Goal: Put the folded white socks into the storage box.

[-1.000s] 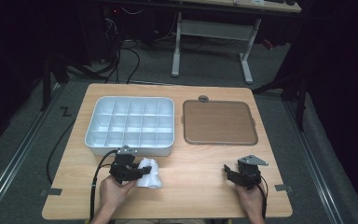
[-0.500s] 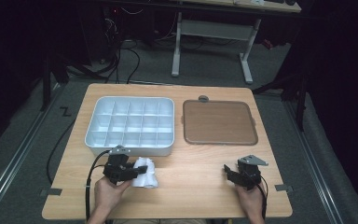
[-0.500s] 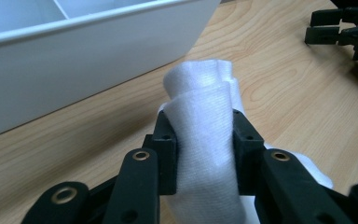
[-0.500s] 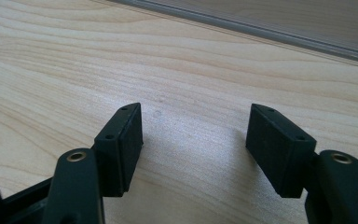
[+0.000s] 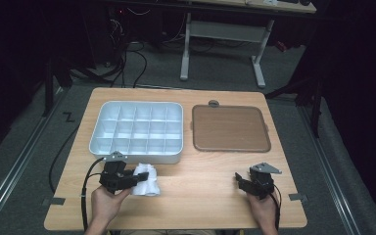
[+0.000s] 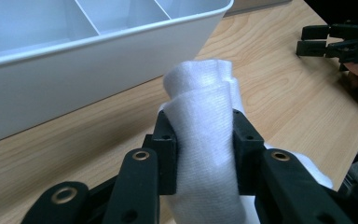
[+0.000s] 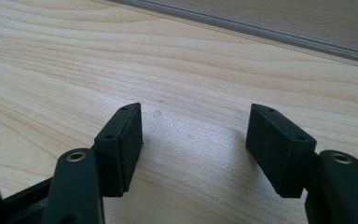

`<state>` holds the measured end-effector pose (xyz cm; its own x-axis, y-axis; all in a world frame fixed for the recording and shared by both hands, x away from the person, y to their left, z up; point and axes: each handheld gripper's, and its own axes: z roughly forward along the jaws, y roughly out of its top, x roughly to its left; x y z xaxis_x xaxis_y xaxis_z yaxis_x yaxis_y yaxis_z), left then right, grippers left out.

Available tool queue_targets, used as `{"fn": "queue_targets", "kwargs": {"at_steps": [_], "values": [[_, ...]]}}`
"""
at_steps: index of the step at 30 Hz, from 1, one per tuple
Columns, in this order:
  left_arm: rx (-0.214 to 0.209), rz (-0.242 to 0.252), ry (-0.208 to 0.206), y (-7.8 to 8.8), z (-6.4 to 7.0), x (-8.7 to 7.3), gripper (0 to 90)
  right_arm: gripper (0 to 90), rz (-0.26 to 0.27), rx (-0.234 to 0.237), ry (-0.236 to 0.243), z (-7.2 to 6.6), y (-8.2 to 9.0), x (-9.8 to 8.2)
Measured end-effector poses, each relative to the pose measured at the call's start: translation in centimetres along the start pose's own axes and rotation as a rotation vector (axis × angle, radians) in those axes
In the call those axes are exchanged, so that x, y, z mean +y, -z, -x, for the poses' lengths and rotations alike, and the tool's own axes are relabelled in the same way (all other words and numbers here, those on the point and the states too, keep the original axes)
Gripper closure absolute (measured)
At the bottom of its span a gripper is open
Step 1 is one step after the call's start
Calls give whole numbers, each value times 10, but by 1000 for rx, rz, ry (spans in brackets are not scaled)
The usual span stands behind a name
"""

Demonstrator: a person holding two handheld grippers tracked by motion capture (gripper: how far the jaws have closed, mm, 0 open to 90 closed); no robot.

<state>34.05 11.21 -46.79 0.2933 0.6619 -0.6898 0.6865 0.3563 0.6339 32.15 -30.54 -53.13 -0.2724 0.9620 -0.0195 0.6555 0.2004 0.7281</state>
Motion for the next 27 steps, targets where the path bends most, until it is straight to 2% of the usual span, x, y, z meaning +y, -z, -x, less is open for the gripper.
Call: {"fn": "queue_targets", "kwargs": {"at_steps": [15,19,27], "values": [[-12,5,2,7,7,15,688,367,0,1,-1,0,0,0],[-23,6,18,7,6,18,688,364,-1,2,1,0,0,0],[-24,8,2,9,8,25,688,362,-1,2,0,0,0,0]]}}
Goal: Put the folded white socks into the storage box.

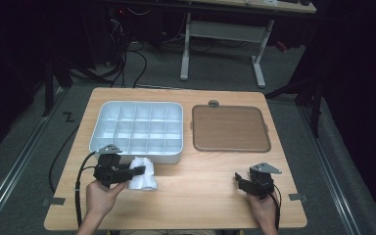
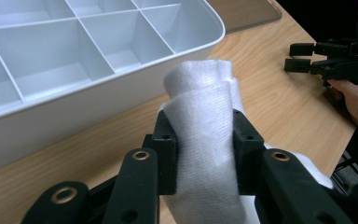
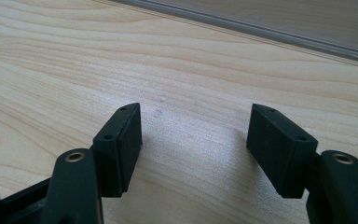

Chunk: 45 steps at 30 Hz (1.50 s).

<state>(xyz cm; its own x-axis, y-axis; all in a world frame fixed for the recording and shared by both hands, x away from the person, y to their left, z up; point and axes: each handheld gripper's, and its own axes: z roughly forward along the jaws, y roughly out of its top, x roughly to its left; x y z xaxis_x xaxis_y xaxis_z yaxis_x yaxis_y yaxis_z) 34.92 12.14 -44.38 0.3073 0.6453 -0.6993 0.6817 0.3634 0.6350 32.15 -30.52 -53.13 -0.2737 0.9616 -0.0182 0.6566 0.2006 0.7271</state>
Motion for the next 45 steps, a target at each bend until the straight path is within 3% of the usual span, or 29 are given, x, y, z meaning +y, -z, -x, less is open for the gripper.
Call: {"fn": "queue_targets", "kwargs": {"at_steps": [25,32,45], "values": [[-12,61,12,5,0,36,689,362,-1,-1,0,0,0,0],[-2,55,-7,-3,1,43,688,362,0,-1,0,0,0,0],[2,45,0,-17,-4,57,688,361,0,-1,1,0,0,0]]}}
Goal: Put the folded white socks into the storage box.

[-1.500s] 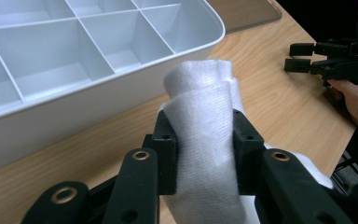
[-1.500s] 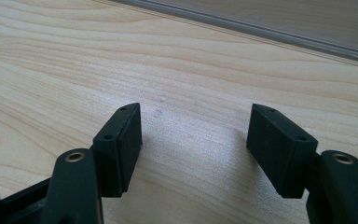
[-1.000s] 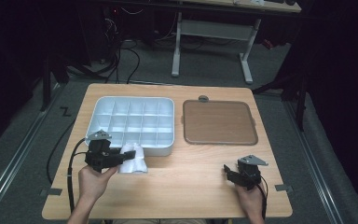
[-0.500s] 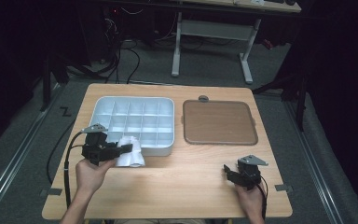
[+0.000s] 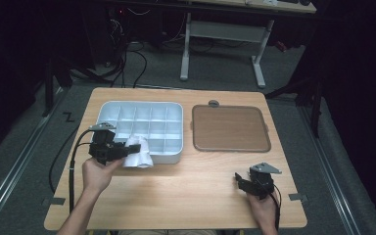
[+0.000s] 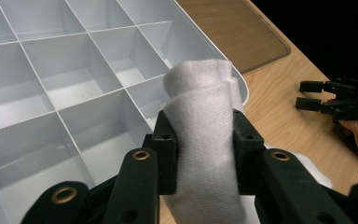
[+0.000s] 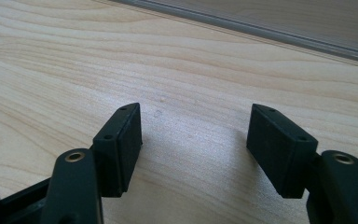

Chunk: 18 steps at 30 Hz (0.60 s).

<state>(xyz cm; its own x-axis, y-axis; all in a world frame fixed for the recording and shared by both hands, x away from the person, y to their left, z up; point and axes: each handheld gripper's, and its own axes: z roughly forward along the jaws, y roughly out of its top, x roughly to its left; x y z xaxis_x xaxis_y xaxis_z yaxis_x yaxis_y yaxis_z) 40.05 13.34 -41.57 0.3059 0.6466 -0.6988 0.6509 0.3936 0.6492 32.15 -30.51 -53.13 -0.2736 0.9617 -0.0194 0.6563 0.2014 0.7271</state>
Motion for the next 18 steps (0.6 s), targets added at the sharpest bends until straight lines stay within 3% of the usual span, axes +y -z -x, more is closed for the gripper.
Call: {"fn": "queue_targets", "kwargs": {"at_steps": [18], "values": [[12,-3,5,-17,-3,14,688,360,-1,1,-1,0,0,0]]}}
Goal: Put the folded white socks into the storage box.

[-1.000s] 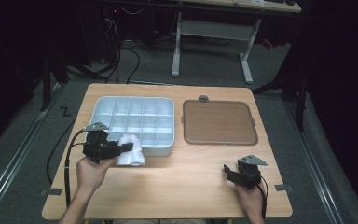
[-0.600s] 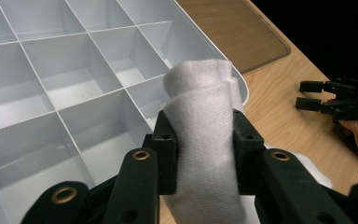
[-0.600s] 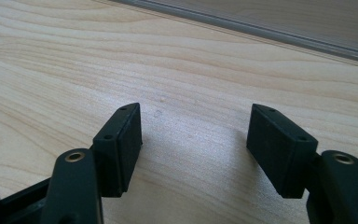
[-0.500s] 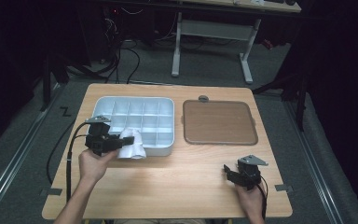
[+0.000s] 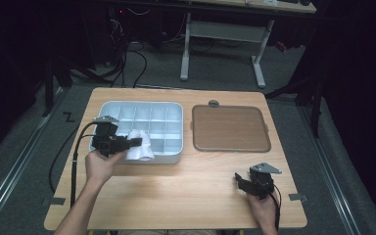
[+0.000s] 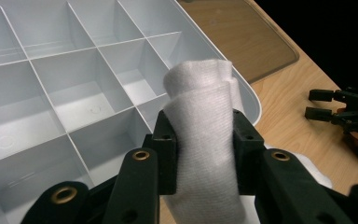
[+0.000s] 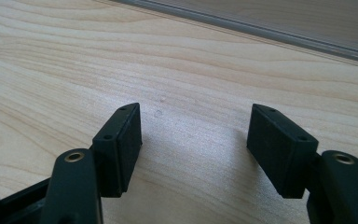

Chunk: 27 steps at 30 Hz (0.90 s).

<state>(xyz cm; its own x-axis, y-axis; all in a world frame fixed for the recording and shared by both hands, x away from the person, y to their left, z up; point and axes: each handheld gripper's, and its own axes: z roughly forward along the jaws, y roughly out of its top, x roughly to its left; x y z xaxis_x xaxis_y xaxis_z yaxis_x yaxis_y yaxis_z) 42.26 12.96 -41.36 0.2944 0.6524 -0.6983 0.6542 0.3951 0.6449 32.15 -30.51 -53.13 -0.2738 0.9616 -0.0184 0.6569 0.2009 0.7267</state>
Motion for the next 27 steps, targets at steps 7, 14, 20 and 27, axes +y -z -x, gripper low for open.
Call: {"fn": "queue_targets", "kwargs": {"at_steps": [7,14,20,27], "values": [[15,1,-20,-7,0,6,688,360,0,0,0,0,0,0],[23,0,8,-14,-6,9,688,359,0,0,0,0,0,0],[35,-2,17,-20,-11,13,688,360,0,0,0,0,0,0],[40,-22,10,-30,-11,16,688,359,0,0,0,0,0,0]]}}
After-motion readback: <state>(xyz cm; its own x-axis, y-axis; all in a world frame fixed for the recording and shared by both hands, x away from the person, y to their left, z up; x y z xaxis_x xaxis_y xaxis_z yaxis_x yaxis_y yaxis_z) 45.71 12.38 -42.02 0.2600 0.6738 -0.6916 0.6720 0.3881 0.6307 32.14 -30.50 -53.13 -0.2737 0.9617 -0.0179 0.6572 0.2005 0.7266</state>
